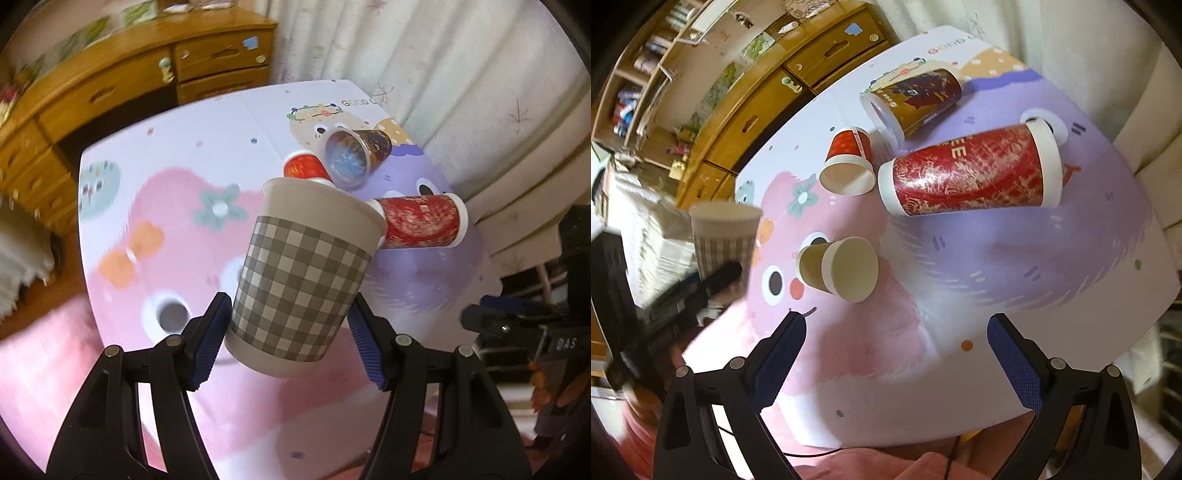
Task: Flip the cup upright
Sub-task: 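Lift the gingham cup with the left gripper and rotate it upright, then lower the upright gingham cup and open the left gripper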
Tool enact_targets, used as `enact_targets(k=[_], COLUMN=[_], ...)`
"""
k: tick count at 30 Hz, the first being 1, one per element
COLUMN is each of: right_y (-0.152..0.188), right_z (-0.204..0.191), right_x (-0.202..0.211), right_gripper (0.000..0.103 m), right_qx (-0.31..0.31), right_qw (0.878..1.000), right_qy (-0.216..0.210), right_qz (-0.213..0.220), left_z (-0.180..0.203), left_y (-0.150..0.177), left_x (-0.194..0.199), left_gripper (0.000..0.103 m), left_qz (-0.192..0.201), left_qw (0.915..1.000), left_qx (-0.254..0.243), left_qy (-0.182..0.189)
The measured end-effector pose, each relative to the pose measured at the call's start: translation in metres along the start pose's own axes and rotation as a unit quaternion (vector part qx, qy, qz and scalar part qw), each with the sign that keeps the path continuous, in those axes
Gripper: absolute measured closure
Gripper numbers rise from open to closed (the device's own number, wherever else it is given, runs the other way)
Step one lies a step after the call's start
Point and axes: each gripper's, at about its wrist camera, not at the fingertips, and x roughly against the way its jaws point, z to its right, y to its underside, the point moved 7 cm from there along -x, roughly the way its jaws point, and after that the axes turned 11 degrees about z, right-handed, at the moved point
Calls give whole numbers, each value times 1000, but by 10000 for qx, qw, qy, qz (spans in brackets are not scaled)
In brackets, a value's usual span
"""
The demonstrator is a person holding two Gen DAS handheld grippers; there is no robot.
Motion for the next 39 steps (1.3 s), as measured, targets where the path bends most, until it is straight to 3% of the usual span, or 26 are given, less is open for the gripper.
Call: enact_targets(k=[5,10,15,19,23,32,39], right_y=[1,0,3,9,14,12,11], right_z=[23,53,87,111,129,150,148], right_x=[5,10,15,17,15,3,-2], right_gripper=[3,3,3,3,3,3,3], right_qx=[-254,-274,-145,-51,111,111,118], right_qw=[9982,9953,9929,9906,9880,9852,9836], right_qy=[-464,-665,-694,-678,-638,-614,-636], right_qz=[-299,-646,-959,-1183,-1401,-1596,-1686], left_z=[36,74,109,127,139,152,160], left_y=[31,68,110,139,148,155,165], left_x=[6,7,-11,-33,-51,-88,-105], left_gripper=[41,41,41,41,40,40,39], left_qz=[-33,-112,-356,-759,-837,-1037,-1284], left_qw=[9982,9921,9819,9683,9599,9507,9383], left_qx=[530,1181,1781,2262,2566,2672,3052], left_qy=[-263,-413,-540,-731,-760,-1185,-1000])
